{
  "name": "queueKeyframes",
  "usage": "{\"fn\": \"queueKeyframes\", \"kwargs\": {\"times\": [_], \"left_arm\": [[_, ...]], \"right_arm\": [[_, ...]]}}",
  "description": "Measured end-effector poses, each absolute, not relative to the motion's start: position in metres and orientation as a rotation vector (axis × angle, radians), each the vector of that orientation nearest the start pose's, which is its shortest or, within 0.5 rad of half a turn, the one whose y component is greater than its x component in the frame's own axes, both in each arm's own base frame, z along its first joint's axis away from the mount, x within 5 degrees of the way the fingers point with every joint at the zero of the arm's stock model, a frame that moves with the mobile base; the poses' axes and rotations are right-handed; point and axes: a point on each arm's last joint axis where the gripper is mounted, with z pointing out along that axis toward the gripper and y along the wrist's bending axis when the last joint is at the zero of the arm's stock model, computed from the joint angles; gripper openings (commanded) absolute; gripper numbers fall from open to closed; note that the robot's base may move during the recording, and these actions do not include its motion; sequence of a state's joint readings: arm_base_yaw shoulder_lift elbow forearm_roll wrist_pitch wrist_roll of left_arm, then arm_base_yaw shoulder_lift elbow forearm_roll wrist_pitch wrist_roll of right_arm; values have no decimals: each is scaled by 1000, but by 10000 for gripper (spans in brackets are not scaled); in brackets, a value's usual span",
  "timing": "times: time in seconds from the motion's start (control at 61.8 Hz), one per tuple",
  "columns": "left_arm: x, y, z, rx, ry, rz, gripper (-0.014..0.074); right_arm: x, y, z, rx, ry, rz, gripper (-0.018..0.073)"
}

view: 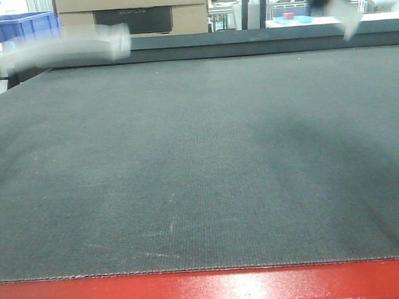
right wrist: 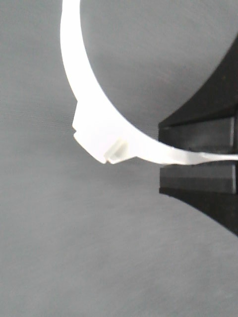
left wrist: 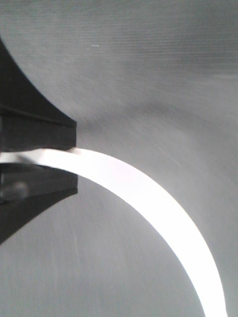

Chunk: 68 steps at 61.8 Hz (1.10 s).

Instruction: Grab PVC pipe and place in blue bin

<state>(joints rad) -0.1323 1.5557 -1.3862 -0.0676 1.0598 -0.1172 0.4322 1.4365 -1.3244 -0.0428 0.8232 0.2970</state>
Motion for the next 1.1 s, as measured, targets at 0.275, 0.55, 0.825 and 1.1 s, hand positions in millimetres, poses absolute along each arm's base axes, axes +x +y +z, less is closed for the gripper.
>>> {"fn": "queueKeyframes", "kwargs": {"times": [0.275, 0.55, 0.825, 1.1], "left_arm": [[261, -63, 405, 92, 2256, -262, -111], [212, -55, 407, 88, 1988, -306, -111], [165, -36, 381, 41, 1897, -288, -111], [121, -20, 387, -15, 1770, -257, -111]], "right_arm": [[250, 106, 403, -209, 2165, 260, -168], [205, 86, 401, -240, 1938, 282, -168], [149, 60, 378, -251, 1835, 291, -168], [104, 38, 385, -247, 1669, 282, -168]]}}
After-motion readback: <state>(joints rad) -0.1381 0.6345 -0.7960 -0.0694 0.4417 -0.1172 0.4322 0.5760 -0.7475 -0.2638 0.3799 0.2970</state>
